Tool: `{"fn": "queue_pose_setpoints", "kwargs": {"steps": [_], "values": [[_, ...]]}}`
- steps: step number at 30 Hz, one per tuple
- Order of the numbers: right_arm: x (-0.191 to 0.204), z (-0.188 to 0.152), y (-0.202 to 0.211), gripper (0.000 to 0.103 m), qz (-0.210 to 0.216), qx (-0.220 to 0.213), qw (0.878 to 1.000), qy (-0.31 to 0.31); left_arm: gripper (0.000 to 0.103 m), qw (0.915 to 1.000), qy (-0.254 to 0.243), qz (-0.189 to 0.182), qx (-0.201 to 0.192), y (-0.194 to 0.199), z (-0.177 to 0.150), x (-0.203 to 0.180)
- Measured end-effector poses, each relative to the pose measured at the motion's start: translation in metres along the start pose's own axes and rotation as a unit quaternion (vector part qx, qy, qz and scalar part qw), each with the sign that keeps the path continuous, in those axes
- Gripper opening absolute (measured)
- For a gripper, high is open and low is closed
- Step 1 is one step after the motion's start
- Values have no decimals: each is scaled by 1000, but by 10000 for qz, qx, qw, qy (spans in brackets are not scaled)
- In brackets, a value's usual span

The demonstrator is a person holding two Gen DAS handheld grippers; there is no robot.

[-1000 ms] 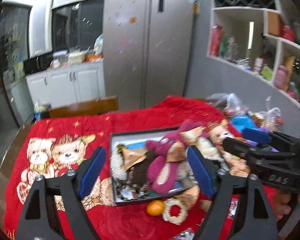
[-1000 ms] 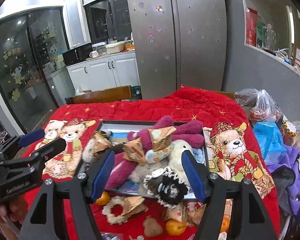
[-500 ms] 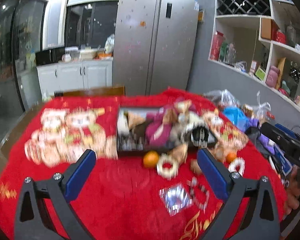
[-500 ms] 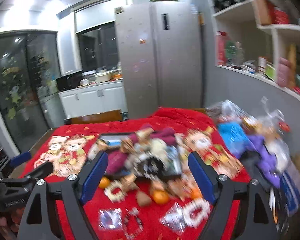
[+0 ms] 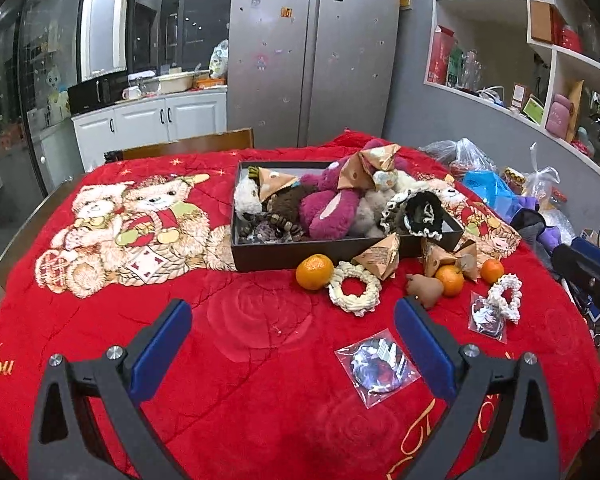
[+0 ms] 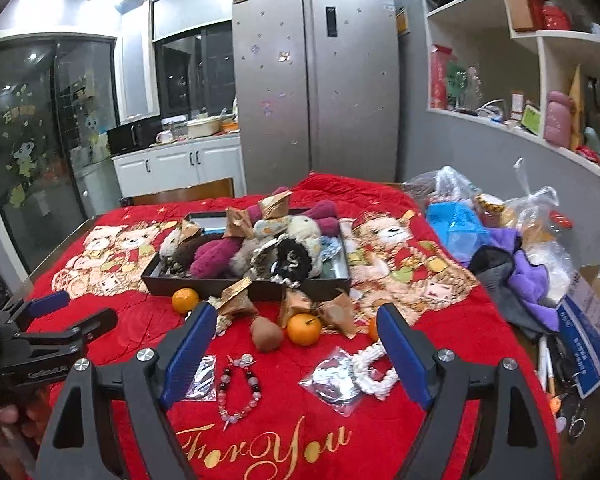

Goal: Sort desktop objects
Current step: 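Withdraw both open tools from the tray back toward the loose objects, then grasp the tangerine with left tool while right tool grasps the brown pear-shaped toy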

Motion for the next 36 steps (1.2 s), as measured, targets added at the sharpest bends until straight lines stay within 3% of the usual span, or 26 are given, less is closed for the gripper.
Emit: {"fn": "queue_pose_setpoints", "kwargs": {"steps": [9,14,25,28,31,34,36], "values": [[17,-16,-44,84,543,448,9975,108,102,9997,-16,-115,234,-31,3,8],[21,-22,-72,84,513,758,9955,245,102,9991,-294,42,295,-48,11,11],[22,-35,-117,84,1083,1192,9867,-202,101,9945,-679,-45,797,-109,6,7],[22,-39,-128,84,1140,1333,9841,-288,101,9941,-650,-34,874,-122,5,10],[18,-39,-130,83,1477,1360,9783,-503,101,9941,-556,-121,926,-135,5,13],[16,-41,-138,82,1337,1428,9797,-445,101,9945,-392,-81,968,-148,6,13],[13,-45,-146,81,1416,1509,9768,-550,101,9942,-260,-255,1017,-155,6,12]]}}
Point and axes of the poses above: each gripper's, at about its wrist camera, not at the fingertips, and y roughly against the way its jaws point, x to its left, z to its top, the point moved 1 cm from there along -y, roughly the way its jaws point, and after that the axes turned 5 degrees about -x, right-handed, at the moved point
